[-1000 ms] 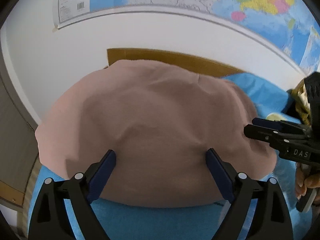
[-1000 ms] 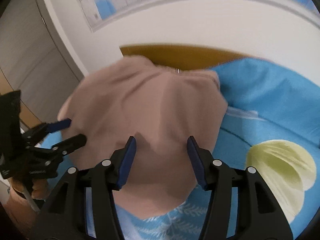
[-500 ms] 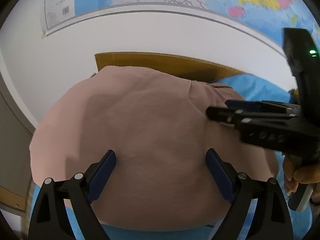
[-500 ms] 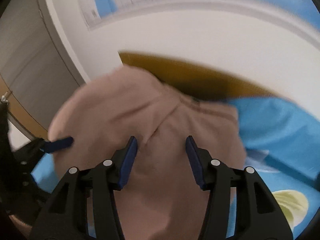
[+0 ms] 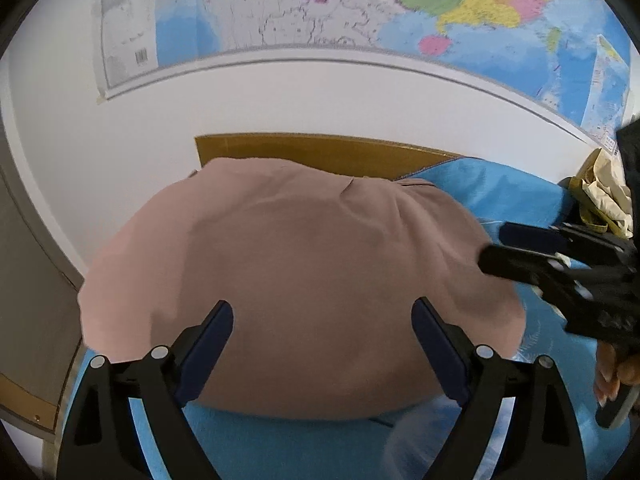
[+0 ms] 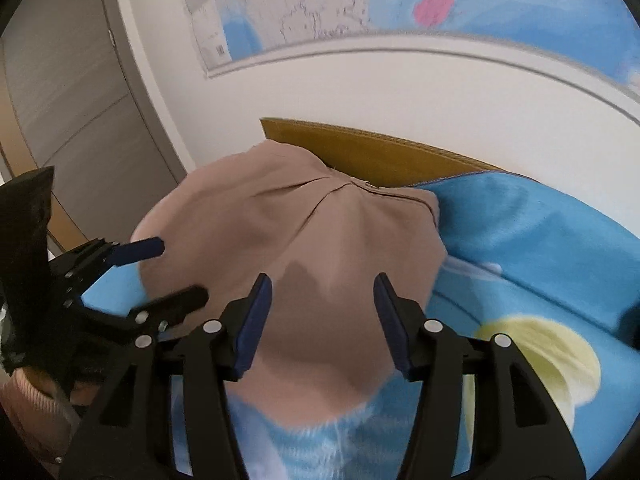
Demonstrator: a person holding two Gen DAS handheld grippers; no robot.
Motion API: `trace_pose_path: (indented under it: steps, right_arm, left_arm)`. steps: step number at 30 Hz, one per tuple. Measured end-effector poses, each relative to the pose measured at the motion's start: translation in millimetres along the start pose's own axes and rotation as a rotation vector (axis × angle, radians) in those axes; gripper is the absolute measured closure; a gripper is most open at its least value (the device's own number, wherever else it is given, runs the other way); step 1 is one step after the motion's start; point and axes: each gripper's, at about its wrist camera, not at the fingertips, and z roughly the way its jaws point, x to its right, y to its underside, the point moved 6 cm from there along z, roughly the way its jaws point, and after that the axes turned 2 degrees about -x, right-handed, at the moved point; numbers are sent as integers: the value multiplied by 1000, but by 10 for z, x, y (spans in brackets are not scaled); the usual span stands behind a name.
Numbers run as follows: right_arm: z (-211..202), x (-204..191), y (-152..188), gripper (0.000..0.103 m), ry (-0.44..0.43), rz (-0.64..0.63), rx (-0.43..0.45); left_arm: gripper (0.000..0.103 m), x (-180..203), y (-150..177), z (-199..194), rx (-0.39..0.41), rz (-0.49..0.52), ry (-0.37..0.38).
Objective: Fold large clothes
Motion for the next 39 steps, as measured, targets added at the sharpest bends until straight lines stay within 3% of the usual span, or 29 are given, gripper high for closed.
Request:
trace_pose_path:
  steps: [2, 5, 9, 11, 14, 19, 23, 33, 39]
  right_arm:
    - [-123, -39, 116, 32, -7, 2, 27]
    - [-256, -144, 234, 20, -15, -4, 64]
    - [-394, -346, 389, 10, -4, -62, 94]
    - [-476, -418, 458, 5, 17, -79, 112]
    - [-604, -502, 551, 6, 20, -92, 136]
    - [-742, -576, 721, 6, 39, -89, 115]
    - [-830, -596, 836, 6, 39, -76, 129]
    - [-1002, -587, 926, 6, 31, -51, 151]
    - [-1029, -595, 968, 6, 27, -42, 144]
  left_arm:
    - [7, 31, 26, -79, 18, -13, -1]
    - [7, 81, 112, -273, 77, -47, -7]
    - [7, 121, 260, -451, 99, -65, -28]
    - [7, 106, 337, -532, 132, -99, 3]
    - [7, 86, 449, -619, 147, -164, 58]
    - [7, 75, 586, -691, 100, -206, 29]
    - [7, 139, 667, -763, 74, -187, -2]
    - [7, 221, 756, -995, 100, -163, -79]
    - [7, 233, 791, -1070, 104, -150, -89]
